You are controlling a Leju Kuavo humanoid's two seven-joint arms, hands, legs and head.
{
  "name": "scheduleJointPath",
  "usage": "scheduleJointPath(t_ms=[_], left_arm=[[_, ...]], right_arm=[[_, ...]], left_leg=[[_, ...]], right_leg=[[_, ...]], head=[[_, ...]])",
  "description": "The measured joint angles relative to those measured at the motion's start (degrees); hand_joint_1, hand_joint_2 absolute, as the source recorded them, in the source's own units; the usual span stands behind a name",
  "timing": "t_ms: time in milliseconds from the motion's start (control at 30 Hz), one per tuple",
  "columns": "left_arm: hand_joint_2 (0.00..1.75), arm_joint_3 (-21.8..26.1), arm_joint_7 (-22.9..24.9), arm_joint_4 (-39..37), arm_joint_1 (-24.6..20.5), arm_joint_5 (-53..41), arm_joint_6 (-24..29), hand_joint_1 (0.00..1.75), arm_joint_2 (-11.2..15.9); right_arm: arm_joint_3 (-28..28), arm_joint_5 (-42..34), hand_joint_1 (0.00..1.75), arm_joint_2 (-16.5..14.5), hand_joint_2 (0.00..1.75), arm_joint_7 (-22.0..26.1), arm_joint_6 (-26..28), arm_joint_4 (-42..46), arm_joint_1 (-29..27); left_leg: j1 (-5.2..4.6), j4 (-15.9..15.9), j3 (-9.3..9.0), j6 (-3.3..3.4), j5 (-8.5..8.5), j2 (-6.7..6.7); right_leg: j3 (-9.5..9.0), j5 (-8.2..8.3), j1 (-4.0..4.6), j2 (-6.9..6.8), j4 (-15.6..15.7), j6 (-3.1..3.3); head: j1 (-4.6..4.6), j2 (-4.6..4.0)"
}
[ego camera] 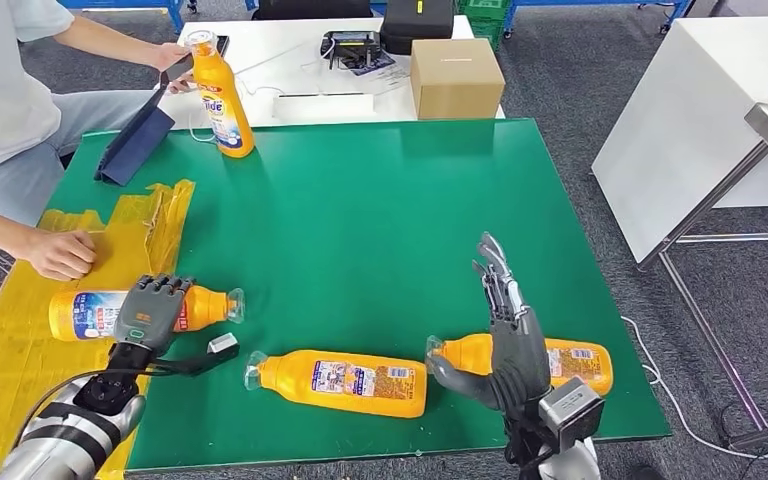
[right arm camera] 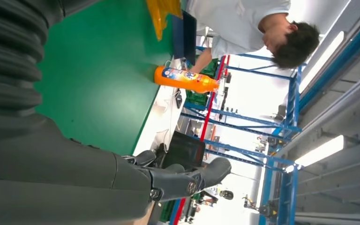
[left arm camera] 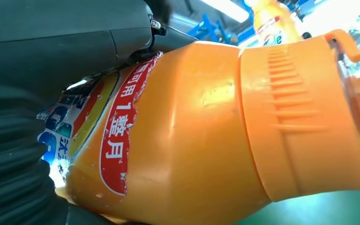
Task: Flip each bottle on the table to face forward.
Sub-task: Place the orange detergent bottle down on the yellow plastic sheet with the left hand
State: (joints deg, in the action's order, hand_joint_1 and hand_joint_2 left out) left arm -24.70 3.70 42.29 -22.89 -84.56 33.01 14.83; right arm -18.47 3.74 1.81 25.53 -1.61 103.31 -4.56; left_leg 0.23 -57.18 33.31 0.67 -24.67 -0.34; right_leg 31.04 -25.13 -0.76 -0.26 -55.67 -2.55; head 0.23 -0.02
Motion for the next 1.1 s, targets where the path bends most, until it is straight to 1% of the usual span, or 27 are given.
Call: scheduleJointPath(t_ms=[100, 267, 300, 400, 433, 600, 700, 833, 1100], left_arm=[[1.75, 1.83, -0.62, -3.24, -1.41, 0.47, -0.52, 1.75, -1.5], [1.75, 4.49, -2.28, -5.63, -2.33, 2.73, -0.81, 1.74, -2.96], [1.75, 4.94, -2.55, -5.93, -2.4, 3.03, -0.93, 1.48, -3.2], [1.75, 6.1, -3.33, -6.33, -2.55, 4.23, -2.23, 0.19, -3.77], [1.75, 6.48, -3.65, -6.34, -2.61, 4.71, -3.14, 0.01, -3.94], [1.75, 7.34, -5.4, -6.31, -3.44, 5.7, -10.31, 0.0, -4.27], [1.75, 7.42, -6.58, -6.06, -3.83, 6.34, -13.05, 0.0, -4.15], [1.75, 7.47, -7.97, -4.66, -3.17, 8.05, -13.69, 0.0, -3.71], [1.75, 7.96, -9.33, 1.06, 0.11, 12.39, -12.85, 0.0, -3.62]], right_arm=[[-0.08, 0.37, 0.0, -0.01, 1.75, -0.35, -0.02, -0.81, 0.57], [-0.3, 0.68, 0.0, -0.04, 1.75, -0.83, 0.04, -1.75, 0.77], [-0.33, 0.68, 0.0, -0.05, 1.75, -0.88, 0.05, -1.92, 0.77], [-0.37, 0.96, 0.0, -0.07, 1.75, -1.17, 0.22, -2.37, 0.79], [-0.37, 1.16, 0.0, -0.07, 1.75, -1.31, 0.33, -2.5, 0.79], [-0.37, 2.31, 0.0, -0.07, 1.75, -2.21, 0.55, -3.08, 0.79], [-0.37, 2.87, 0.0, -0.08, 1.75, -2.61, 0.56, -3.45, 0.79], [-0.34, 3.43, 0.0, -0.08, 1.75, -2.96, 0.57, -3.91, 0.75], [-0.27, 3.83, 0.0, -0.08, 1.75, -3.35, 0.65, -4.4, 0.54]], left_leg=[[0.0, 0.02, -0.17, -0.02, -0.01, -0.03], [0.0, 0.03, -0.33, -0.03, 0.01, -0.05], [0.0, 0.04, -0.38, -0.02, 0.02, -0.06], [0.0, 0.04, -0.53, -0.02, 0.03, -0.13], [0.0, 0.04, -0.58, -0.02, 0.03, -0.17], [-0.01, 0.07, -0.78, -0.04, -0.01, -0.27], [-0.01, 0.09, -0.88, -0.06, -0.02, -0.25], [-0.01, 0.08, -0.97, -0.06, 0.01, -0.22], [-0.05, 0.05, -0.75, -0.04, -0.02, -0.21]], right_leg=[[-0.15, -0.02, 0.0, -0.02, 0.0, 0.02], [-0.3, -0.03, 0.01, -0.03, 0.0, 0.03], [-0.34, -0.03, 0.01, -0.04, -0.01, 0.03], [-0.51, -0.03, 0.0, -0.09, 0.0, 0.03], [-0.56, -0.04, 0.0, -0.12, 0.0, 0.03], [-0.83, -0.09, 0.0, -0.25, 0.0, 0.06], [-0.97, -0.09, 0.0, -0.24, 0.0, 0.07], [-0.97, -0.08, 0.0, -0.23, -0.01, 0.07], [-0.74, -0.09, -0.03, -0.23, -0.01, 0.07]], head=[[-0.01, 0.0], [-0.01, 0.0], [-0.01, 0.0], [0.0, 0.0], [-0.01, 0.0], [-0.01, 0.0], [-0.02, 0.0], [-0.01, 0.0], [0.0, 0.0]])
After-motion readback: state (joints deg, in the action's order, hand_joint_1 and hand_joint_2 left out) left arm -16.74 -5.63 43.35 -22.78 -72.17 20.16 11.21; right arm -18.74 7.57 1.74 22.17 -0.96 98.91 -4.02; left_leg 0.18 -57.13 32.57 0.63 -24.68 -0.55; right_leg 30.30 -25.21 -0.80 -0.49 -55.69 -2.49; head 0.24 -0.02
